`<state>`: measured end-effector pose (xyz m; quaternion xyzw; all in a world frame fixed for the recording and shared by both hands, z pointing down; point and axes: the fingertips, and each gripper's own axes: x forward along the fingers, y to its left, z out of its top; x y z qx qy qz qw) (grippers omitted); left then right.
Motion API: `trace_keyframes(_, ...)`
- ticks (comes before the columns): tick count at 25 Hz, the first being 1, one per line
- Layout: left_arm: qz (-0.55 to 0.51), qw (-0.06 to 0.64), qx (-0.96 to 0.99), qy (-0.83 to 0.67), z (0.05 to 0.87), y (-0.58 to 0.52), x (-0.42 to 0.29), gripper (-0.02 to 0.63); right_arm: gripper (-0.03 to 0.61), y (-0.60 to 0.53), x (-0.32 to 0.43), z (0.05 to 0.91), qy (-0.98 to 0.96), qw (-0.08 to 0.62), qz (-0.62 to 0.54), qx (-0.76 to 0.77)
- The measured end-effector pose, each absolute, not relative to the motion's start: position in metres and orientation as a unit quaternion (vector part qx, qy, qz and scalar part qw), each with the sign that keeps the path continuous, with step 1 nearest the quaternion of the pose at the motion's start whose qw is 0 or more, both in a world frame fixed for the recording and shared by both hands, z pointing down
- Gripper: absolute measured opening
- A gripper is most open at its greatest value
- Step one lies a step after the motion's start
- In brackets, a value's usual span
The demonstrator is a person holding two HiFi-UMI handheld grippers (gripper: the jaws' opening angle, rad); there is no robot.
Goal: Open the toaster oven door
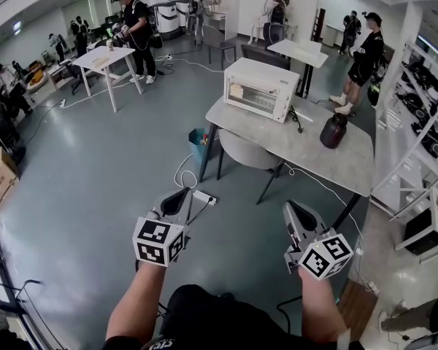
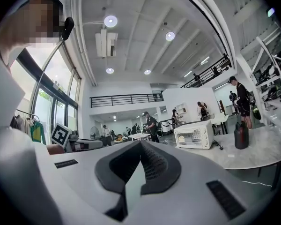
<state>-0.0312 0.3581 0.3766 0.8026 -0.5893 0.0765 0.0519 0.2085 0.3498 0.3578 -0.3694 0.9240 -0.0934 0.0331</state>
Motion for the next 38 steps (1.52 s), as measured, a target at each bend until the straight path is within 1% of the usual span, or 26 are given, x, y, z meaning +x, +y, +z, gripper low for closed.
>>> trace_keyframes(7,0.077,0.054,0.798,-0.595,0.379,0.350,-0.032,0.008,-0.006,0.338,0.203,0.367,0.927,0.022,-0.106,-0.359)
trace_keyframes(12,0.117,0.007,0.799,-0.589,0.380,0.334,-0.031,0.008,-0.006,0.322,0.186,0.369,0.929,0.008,-0.106,-0.354)
trace_keyframes(14,0.118,0.004,0.807,-0.578,0.381,0.322,-0.030,0.008,-0.006,0.309,0.180,0.369,0.929,0.007,-0.104,-0.355)
trace_keyframes(19,0.102,0.019,0.818,-0.566,0.386,0.282,-0.047,0.008,-0.006,0.269,0.157,0.369,0.929,0.006,-0.105,-0.356)
trace_keyframes(30,0.064,0.062,0.815,-0.573,0.391,0.186,-0.131,0.008,-0.006,0.180,0.079,0.368,0.928,-0.017,-0.104,-0.357)
trace_keyframes(38,0.054,0.090,0.820,-0.563,0.401,0.157,-0.163,0.008,-0.006,0.150,0.056,0.374,0.920,-0.021,-0.116,-0.374)
